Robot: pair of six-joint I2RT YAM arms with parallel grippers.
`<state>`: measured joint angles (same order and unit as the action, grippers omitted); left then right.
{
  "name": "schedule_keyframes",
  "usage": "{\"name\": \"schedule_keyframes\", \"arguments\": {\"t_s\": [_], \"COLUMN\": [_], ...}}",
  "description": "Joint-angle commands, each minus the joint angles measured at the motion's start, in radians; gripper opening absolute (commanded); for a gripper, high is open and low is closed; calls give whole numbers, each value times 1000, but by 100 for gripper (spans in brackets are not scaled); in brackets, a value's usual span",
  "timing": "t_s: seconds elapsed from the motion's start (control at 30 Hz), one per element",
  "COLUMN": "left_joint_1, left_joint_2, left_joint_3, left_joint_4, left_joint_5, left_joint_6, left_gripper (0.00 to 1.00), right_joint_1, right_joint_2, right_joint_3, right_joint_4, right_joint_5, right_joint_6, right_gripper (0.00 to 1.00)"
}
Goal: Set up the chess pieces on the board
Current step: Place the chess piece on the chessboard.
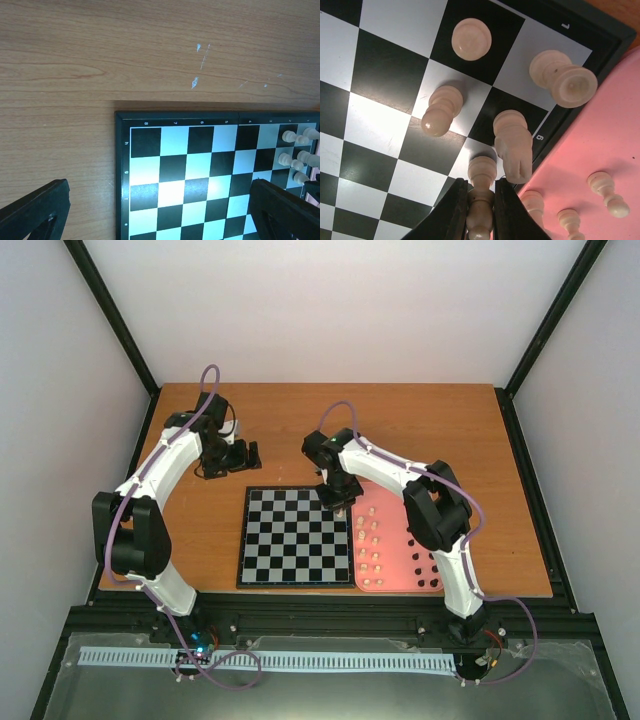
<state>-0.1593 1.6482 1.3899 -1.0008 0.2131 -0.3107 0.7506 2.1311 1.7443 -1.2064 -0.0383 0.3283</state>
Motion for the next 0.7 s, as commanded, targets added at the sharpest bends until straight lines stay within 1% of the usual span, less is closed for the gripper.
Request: {"name": "schedule_keyframes", "arguments": {"t_s": [0.0, 0.43, 0.6, 0.67], "left_joint_1": [-4, -4, -3, -4], "left_joint_2": [-27, -27, -26, -27], "left_joint_3": [4, 4, 5, 5], "left_joint_4": [15, 14, 13, 14], "left_joint_5": [10, 8, 9, 9], "left_joint_6": [-13, -11, -11, -11], "left_gripper": [100, 100, 100, 100], "right_joint_1": [10, 10, 10, 10], "right_joint_2": [20, 26, 17, 7], "right_joint_3": [24, 28, 27, 29], "right_joint_4": [-16, -19, -14, -16], "right_joint_5": [8, 11, 12, 17], "right_joint_6": [-7, -14, -14, -14], "right_gripper": [8, 19, 29, 37]}}
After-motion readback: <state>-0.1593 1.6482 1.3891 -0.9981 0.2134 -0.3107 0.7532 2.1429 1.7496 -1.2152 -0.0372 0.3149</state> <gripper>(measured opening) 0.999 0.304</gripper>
